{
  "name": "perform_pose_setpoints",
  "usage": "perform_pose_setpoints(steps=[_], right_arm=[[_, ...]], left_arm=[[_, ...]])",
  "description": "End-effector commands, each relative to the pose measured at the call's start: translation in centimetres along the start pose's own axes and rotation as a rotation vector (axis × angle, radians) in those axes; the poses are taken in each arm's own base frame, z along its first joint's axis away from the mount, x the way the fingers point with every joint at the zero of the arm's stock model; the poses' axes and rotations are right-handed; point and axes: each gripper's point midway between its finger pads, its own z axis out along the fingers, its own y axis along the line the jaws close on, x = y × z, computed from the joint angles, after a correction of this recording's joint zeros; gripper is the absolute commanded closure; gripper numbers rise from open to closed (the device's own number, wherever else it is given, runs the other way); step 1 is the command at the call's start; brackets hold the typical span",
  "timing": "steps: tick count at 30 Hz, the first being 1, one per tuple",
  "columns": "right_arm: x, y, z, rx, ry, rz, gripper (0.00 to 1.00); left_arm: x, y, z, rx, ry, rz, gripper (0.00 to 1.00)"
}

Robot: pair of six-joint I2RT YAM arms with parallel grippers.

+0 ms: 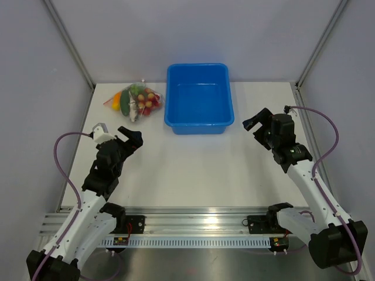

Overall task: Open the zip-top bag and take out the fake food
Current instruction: Move the zipper food storage bag to the center of the board.

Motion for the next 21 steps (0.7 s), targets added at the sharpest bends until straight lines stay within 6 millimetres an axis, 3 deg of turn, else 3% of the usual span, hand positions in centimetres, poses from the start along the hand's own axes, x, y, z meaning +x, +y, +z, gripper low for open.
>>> perform_pose_setpoints(steps=[1, 13, 21], right_arm=[[-1.3, 1.4, -0.3, -0.04, -0.036, -0.016, 0.0], [-1.0, 1.3, 0.3, -0.014, -0.008, -0.03, 0.01], [-0.8, 1.8, 0.1, -0.055, -0.002, -0.052, 0.01]], left_arm=[[-2.2, -0.4, 0.3, -0.02, -0.067, -0.041, 0.01], [-0.1, 3.7, 3.5, -0.228, -0.09, -0.219, 0.01], [0.9, 4.9, 7.5, -0.333, -0.072, -0.358, 0.01]])
